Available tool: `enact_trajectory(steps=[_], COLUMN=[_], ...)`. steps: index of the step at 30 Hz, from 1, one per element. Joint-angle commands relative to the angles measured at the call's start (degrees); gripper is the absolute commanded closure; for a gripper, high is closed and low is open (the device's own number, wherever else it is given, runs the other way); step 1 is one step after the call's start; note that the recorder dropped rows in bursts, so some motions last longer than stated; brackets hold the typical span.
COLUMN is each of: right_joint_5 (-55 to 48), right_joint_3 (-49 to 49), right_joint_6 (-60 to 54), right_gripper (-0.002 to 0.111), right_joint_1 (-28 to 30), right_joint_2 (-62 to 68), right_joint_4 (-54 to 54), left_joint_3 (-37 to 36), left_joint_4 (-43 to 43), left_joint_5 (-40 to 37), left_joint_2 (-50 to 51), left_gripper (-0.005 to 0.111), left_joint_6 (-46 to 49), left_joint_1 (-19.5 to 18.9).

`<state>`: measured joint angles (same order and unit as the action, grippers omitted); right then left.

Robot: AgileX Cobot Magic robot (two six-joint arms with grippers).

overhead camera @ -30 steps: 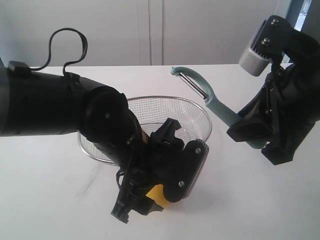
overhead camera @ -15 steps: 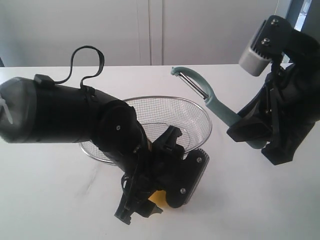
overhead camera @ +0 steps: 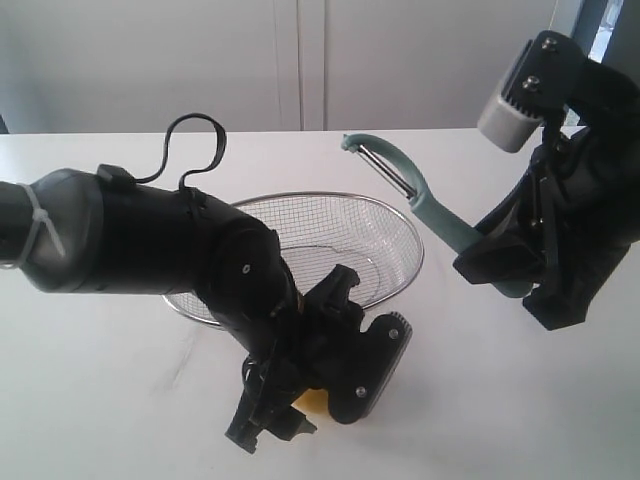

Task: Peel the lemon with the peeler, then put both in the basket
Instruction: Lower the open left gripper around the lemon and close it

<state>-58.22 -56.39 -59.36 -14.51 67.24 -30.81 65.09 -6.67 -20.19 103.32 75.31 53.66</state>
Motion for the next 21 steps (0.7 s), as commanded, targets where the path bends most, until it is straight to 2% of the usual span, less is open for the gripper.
enact_trajectory(steps=[1,21], right_joint_5=[0.23,0.23], right_joint_3=[0.19,0.19], right_joint_6=[0.10,0.10], right_gripper=[0.108,0.108], right_joint_1=[0.26,0.26], right_joint_2=[-0.17,-0.17], right_joint_4=[-0.48,-0.48], left_joint_3=[0.21,0.21], left_joint_4=[-0.26,-0.26], left_joint_5=[-0.92,-0.90], left_joint_2=[0.10,0.10], left_gripper=[0.025,0.025], left_joint_6=[-0.46,-1.01], left_joint_1=[-0.95,-0.96])
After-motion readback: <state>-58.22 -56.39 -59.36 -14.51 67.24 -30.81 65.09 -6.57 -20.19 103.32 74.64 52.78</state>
